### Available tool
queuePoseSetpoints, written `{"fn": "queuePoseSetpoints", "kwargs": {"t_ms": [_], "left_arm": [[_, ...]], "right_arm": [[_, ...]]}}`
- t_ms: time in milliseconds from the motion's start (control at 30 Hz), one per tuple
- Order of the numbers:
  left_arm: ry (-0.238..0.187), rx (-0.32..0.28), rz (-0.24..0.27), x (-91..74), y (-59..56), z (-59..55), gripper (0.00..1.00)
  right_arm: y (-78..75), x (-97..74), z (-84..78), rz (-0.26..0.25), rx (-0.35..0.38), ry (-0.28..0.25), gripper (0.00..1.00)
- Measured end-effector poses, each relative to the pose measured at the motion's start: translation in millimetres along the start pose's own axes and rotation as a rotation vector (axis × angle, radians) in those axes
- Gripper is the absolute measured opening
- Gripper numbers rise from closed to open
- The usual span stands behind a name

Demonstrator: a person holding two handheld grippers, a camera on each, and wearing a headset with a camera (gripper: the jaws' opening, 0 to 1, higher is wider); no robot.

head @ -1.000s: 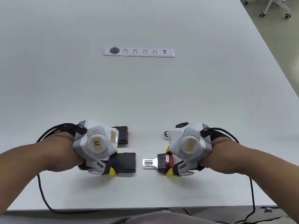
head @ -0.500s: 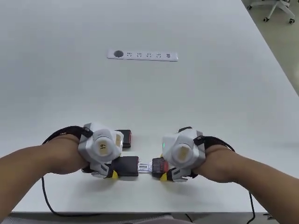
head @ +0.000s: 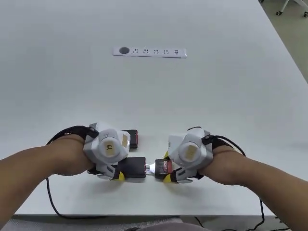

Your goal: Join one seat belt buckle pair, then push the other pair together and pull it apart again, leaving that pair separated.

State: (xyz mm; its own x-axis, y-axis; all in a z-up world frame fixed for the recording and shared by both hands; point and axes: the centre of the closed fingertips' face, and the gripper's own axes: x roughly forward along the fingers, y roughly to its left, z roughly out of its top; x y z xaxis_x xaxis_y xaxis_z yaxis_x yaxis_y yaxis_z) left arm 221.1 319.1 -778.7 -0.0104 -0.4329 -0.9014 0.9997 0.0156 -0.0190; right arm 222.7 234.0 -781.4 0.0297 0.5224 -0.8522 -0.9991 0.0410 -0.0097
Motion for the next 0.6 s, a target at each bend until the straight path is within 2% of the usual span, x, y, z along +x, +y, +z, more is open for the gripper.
{"fn": "queuePoseSetpoints", "kwargs": {"t_ms": [233, 400, 600], "left_arm": [[-0.011, 0.01, -0.003, 1.0, 1.1, -1.7, 0.32], [0.012, 0.031, -0.008, 1.8, 1.0, -1.2, 0.31], [0.007, 0.035, -0.011, 2.6, 1.3, -2.0, 0.31]], "right_arm": [[-3.1, 2.9, 2.7, -0.01, -0.005, -0.001, 0.3], [-2.3, 2.2, 5.3, -0.015, -0.003, -0.006, 0.3], [-2.5, 3.1, 4.7, -0.013, -0.002, -0.002, 0.3]]}}
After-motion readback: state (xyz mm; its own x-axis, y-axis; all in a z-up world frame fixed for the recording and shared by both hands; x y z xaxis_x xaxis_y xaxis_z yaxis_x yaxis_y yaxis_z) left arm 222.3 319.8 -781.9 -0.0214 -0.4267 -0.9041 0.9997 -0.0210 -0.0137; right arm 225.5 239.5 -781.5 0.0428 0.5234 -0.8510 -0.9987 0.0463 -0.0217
